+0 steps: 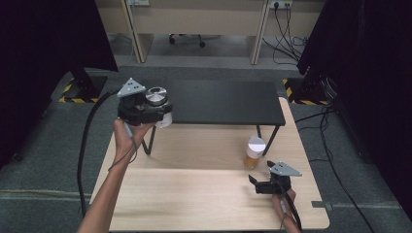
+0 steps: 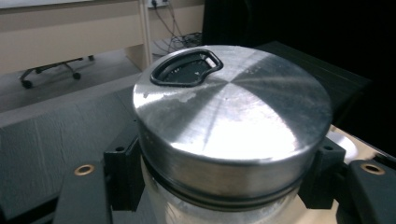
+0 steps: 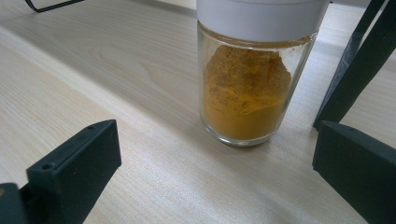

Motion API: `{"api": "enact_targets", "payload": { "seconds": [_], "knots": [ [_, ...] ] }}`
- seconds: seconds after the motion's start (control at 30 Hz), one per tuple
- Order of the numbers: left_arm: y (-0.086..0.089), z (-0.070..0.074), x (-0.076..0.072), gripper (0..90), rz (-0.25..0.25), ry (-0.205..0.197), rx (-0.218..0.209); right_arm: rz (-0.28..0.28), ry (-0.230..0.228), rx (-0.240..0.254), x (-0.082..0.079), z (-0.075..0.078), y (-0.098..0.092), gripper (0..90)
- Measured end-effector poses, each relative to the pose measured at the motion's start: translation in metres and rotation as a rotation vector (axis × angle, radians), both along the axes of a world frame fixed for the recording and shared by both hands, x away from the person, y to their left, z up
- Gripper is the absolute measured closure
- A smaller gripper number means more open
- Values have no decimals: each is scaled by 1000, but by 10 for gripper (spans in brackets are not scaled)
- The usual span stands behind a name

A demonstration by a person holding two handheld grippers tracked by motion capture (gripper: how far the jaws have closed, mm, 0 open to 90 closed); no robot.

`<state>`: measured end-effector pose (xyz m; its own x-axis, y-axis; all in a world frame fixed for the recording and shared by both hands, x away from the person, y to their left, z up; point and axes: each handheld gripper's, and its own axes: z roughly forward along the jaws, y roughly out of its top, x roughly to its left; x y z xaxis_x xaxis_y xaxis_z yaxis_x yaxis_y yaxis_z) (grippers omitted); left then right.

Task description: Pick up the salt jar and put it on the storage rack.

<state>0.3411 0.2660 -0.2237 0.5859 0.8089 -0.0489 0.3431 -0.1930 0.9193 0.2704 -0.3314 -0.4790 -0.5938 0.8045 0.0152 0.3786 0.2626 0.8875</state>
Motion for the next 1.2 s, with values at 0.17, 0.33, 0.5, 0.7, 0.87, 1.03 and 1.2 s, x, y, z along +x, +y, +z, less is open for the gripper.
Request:
{"api": "enact_targets", "payload": {
  "seconds": [0.17,0.33,0.5,0.7,0.87,1.03,1.2],
  "knots": [
    [-17,6,16,312,45,-2,27,4,-1,0,0,0,0,11],
    [-26,4,27,312,94,-7,33,14,-5,0,1,0,-1,11],
    [-30,-2,36,312,145,-1,50,18,-6,1,2,0,-2,11],
    [-31,-9,40,312,161,4,63,18,-5,3,2,0,-2,11],
    [-35,-13,42,312,159,1,89,17,-6,1,1,-1,-1,10],
    [-37,-15,44,312,157,4,74,18,-6,1,1,-1,-1,11],
    [-43,-17,46,312,170,5,91,19,-6,2,1,-1,-2,11]
  ]
}}
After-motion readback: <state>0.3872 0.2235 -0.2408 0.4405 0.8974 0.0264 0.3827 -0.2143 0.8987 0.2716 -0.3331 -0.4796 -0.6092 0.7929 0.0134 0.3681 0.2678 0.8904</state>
